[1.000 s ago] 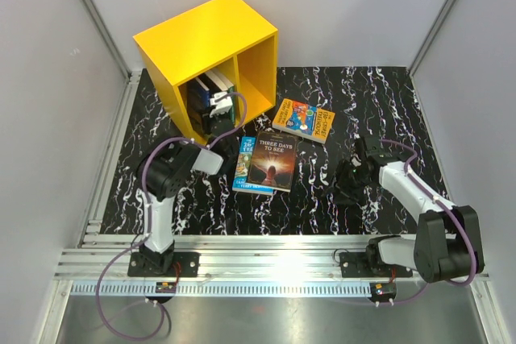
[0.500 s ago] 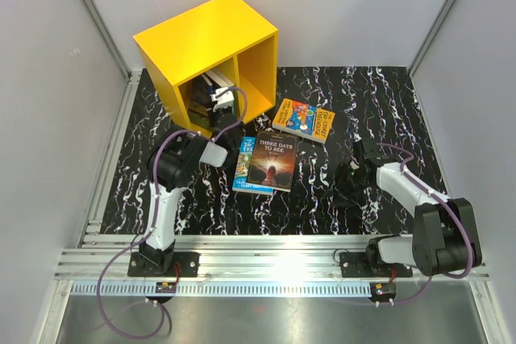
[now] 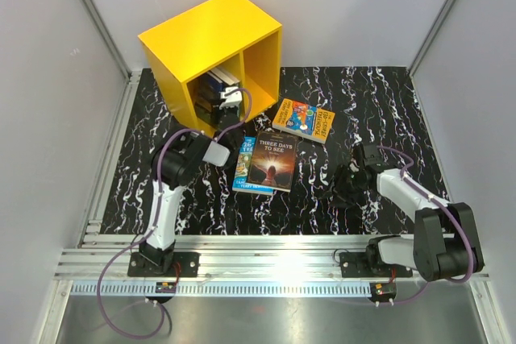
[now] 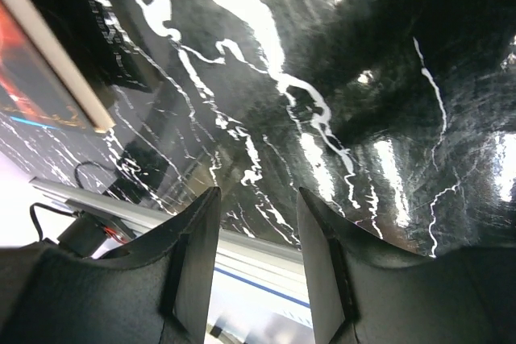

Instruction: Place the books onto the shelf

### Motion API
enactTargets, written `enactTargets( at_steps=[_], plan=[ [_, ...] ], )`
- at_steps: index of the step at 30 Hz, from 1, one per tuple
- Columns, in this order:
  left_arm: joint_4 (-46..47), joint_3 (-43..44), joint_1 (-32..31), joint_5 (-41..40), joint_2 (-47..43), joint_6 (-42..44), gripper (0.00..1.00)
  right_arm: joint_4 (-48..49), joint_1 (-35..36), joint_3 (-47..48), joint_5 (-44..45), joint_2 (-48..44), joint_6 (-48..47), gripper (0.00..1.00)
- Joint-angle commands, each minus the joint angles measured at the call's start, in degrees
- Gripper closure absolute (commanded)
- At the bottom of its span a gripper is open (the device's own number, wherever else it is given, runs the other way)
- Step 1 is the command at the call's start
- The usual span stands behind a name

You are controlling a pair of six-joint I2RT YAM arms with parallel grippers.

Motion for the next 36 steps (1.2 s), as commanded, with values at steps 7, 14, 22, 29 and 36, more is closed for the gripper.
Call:
enactTargets(
  at_steps=[7,14,22,29,36],
  plan=[
    [23.3,5.0,-5.1,8.2,2.8,0.1,0.01,5.0,0.5,-1.4,-3.3,0.6,1.2,0.5],
    [23.3,3.3,-7.3,5.4,-0.6,1.5,0.01,5.7,0.6,-1.3,-5.0,0.8,1.7,0.5],
    [23.3,-5.1,-6.9,7.2,-7.1,-0.6,0.01,4.4,0.6,-1.9,-6.1,-2.7,2.5,0.49],
    [12.5,-9.3,-6.9,11.2,-16.1,-13.0,0.01,5.5,0.6,-5.0,-6.9,-5.2,4.5,0.49],
    [-3.1,-2.7,-4.3,26.5,-19.3,-27.7,0.01,4.8,0.6,-5.0,-7.3,-8.6,6.1,0.49]
  ],
)
